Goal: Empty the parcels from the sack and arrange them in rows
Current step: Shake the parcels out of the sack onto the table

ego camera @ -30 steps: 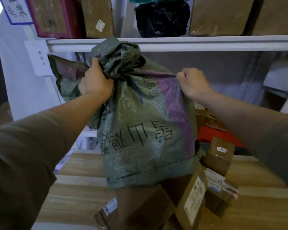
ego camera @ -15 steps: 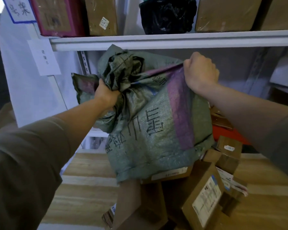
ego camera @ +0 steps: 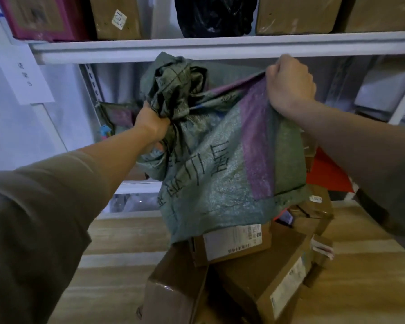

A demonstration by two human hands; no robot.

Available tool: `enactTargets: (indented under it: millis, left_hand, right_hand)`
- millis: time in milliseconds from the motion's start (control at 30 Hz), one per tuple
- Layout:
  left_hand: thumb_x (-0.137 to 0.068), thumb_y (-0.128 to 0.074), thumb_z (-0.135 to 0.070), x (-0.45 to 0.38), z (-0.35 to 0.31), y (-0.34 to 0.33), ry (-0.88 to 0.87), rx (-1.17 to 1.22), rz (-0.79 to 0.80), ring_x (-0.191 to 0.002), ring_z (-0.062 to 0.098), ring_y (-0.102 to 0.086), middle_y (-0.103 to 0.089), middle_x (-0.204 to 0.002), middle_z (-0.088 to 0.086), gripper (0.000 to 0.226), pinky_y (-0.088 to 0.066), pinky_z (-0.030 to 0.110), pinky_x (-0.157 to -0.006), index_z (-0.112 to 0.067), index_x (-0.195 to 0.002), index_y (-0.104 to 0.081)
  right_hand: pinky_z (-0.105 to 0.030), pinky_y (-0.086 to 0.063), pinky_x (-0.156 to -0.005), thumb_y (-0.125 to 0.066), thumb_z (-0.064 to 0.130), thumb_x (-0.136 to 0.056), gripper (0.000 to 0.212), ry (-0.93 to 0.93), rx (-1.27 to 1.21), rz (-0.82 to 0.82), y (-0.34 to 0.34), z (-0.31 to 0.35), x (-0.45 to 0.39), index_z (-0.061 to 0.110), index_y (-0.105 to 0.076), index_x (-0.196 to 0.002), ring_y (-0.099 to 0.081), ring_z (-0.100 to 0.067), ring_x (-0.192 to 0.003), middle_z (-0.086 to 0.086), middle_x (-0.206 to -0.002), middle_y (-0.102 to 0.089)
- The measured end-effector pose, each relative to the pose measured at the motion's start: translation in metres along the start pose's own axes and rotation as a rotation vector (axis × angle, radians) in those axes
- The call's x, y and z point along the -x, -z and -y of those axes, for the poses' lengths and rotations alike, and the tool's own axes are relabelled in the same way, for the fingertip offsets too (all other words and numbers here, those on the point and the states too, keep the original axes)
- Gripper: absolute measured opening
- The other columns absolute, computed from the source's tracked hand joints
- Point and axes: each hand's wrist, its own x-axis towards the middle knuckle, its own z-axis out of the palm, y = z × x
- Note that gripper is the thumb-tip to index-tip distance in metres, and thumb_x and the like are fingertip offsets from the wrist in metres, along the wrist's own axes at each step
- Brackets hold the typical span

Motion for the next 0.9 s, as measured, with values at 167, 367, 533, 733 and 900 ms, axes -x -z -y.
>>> enactTargets:
  millis: [167,367,533,733,900]
  left_hand:
    - [-0.084,-0.054,-0.023,-0.008,-0.013,0.009,0.034,0.22,-0.185,-0.117,0.037,-0.058,-0.057,-0.135,0.01,0.058,-0.049,0.056,-0.099,-0.022,-0.14,-0.041]
    - [-0.084,-0.061,-0.032,-0.019,0.002,0.009,0.004,0.006,-0.054,-0.127,0.036,-0.05,-0.053,-0.142,0.014,0.068,-0.042,0.046,-0.109,-0.01,-0.146,-0.041]
    - [-0.09,-0.053,-0.015,-0.006,-0.015,0.015,0.129,0.388,-0.149,-0.116,0.04,-0.059,-0.058,-0.136,0.011,0.052,-0.05,0.061,-0.095,-0.018,-0.142,-0.045]
    - [-0.095,-0.048,-0.009,0.004,-0.037,0.02,0.104,0.35,-0.309,-0.104,0.032,-0.065,-0.061,-0.13,0.02,0.042,-0.057,0.048,-0.09,-0.005,-0.137,-0.05]
    - [-0.102,-0.041,-0.006,0.008,-0.046,0.019,0.138,0.593,-0.217,-0.079,0.026,-0.064,-0.062,-0.126,0.022,0.037,-0.059,0.033,-0.055,-0.014,-0.138,-0.048]
  right_hand:
    - [-0.039,-0.028,-0.063,-0.029,0.027,-0.103,0.023,0.063,-0.066,-0.174,0.003,0.003,-0.002,0.011,-0.045,-0.101,-0.049,-0.035,-0.078,-0.009,-0.087,-0.051]
    - [-0.04,-0.032,-0.064,-0.032,0.03,-0.103,0.025,0.094,-0.048,-0.075,0.0,0.005,-0.005,0.01,-0.047,-0.101,-0.053,-0.038,-0.081,-0.011,-0.088,-0.054]
    - [-0.038,-0.029,-0.061,-0.034,0.03,-0.1,0.025,0.074,-0.2,-0.039,-0.001,0.001,-0.01,0.014,-0.045,-0.084,-0.046,-0.031,-0.073,-0.005,-0.075,-0.047]
    - [-0.04,-0.046,-0.087,-0.055,0.046,-0.084,0.069,-0.142,-0.217,0.376,-0.003,-0.007,-0.021,0.016,-0.039,-0.144,-0.052,-0.033,-0.111,-0.008,-0.13,-0.049]
    - [-0.042,-0.054,-0.093,-0.083,0.048,-0.045,0.117,-0.297,-0.264,0.589,-0.027,-0.008,-0.014,0.013,-0.036,-0.147,-0.058,-0.034,-0.113,-0.015,-0.137,-0.052]
